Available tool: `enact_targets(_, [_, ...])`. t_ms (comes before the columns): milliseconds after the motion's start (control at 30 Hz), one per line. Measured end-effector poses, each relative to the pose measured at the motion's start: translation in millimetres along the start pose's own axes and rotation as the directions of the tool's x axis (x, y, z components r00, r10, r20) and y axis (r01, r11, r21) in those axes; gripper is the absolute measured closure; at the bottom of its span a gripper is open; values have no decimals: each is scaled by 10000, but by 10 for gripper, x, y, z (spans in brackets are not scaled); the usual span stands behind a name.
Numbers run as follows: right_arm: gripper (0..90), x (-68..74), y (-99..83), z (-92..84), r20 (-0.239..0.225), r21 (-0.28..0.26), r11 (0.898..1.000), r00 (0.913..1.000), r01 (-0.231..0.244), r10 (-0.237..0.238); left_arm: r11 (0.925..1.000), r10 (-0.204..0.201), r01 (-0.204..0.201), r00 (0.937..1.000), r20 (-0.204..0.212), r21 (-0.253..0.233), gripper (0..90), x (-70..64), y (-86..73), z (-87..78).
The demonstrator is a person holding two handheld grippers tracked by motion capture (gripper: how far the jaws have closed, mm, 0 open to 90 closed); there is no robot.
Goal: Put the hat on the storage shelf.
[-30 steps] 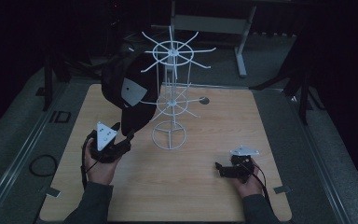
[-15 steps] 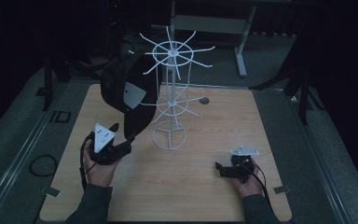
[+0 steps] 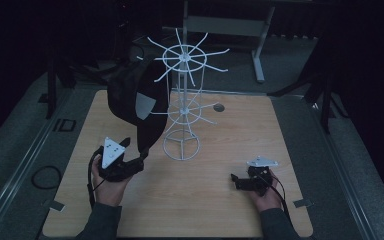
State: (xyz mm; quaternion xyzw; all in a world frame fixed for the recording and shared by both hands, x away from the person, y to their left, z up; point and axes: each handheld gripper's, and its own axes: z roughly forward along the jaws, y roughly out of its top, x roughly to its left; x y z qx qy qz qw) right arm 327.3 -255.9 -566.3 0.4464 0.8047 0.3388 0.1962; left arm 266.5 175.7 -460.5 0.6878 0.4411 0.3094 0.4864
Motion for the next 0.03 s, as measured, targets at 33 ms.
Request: enact_targets(33, [117, 0, 0, 0, 0, 0, 10000, 10000, 0, 0, 10000, 0, 0, 10000, 0, 0, 301, 0, 0, 0])
